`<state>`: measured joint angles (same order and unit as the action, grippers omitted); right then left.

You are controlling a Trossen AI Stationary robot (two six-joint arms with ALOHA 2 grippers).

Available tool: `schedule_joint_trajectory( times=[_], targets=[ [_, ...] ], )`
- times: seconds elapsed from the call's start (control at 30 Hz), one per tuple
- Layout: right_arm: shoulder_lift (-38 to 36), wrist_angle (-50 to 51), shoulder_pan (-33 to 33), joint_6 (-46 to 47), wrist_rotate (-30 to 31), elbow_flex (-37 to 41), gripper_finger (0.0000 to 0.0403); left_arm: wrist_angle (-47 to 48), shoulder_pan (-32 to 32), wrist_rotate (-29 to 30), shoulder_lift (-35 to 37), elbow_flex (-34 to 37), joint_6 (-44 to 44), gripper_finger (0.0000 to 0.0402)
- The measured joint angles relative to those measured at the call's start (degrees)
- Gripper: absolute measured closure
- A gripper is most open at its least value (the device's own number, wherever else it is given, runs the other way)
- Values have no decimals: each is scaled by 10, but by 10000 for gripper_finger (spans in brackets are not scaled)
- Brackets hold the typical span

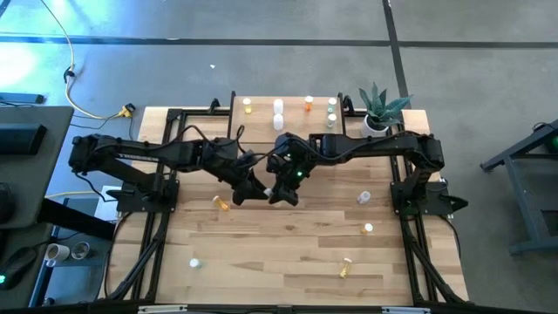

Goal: Pick and place medicine bottles onto shelf by color
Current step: Put the right yellow medicine bottle on the shelf aligned with the other yellow medicine bottle

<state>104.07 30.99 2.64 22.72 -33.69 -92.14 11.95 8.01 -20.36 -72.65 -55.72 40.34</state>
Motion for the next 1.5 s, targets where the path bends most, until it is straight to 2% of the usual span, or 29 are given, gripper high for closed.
schedule_joint_trajectory(
  times=[0.63,1.13,1.5],
  targets=[
    [1,-2,-9,8,0,0,313,-24,-4,-15,-21,0,11,192],
    [1,-4,-8,8,0,0,313,-24,-5,-13,-21,0,0,275],
    [1,-4,-8,8,0,0,313,-28,-6,-14,-21,0,0,288]
  ],
)
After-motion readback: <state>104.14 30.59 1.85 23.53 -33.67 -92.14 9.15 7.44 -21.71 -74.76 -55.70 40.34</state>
